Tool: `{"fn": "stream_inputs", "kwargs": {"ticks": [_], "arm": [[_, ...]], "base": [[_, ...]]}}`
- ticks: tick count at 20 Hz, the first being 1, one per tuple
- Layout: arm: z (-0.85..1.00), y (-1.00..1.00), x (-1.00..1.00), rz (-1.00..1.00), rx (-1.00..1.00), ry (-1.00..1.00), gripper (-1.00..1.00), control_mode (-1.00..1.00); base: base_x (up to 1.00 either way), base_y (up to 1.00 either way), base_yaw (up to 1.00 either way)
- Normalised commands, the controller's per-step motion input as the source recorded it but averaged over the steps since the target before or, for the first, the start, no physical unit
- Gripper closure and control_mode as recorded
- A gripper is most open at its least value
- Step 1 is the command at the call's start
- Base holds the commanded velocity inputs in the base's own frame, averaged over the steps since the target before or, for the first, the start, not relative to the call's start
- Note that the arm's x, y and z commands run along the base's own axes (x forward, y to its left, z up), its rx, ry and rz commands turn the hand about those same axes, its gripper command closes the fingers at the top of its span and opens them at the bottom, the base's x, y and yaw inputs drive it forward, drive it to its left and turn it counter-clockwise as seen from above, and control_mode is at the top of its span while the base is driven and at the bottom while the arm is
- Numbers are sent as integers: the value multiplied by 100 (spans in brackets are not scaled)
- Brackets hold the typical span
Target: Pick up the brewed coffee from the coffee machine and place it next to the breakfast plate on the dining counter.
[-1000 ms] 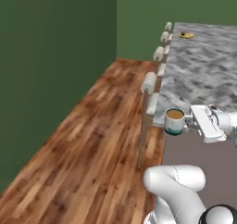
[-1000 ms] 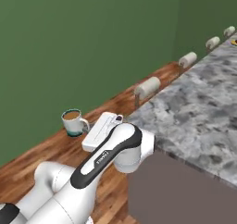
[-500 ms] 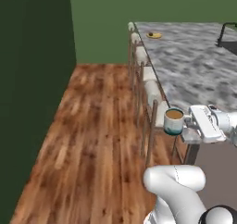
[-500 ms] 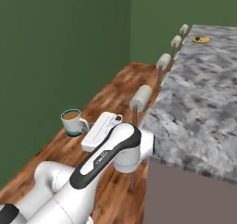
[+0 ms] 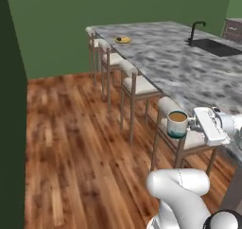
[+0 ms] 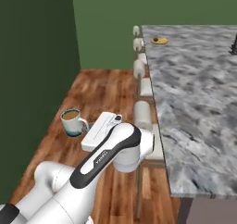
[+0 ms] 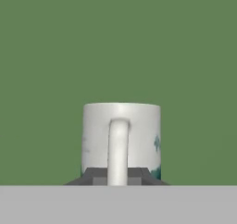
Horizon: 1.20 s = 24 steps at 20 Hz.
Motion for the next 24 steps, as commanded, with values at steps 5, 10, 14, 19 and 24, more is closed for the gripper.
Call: {"fn": "stream_inputs", "kwargs": {"ticks": [5, 10, 14, 19, 24], "arm": [[0, 0, 0, 0, 0, 0, 100, 100], [0, 0, 0, 0, 0, 0, 100, 100], [0, 0, 0, 0, 0, 0, 100, 100], [0, 0, 0, 0, 0, 0, 100, 100], [0, 0, 0, 0, 0, 0, 100, 100]], "base": [[98, 100, -58], [97, 98, -59], [100, 100, -58], [100, 100, -57], [96, 100, -51]]}}
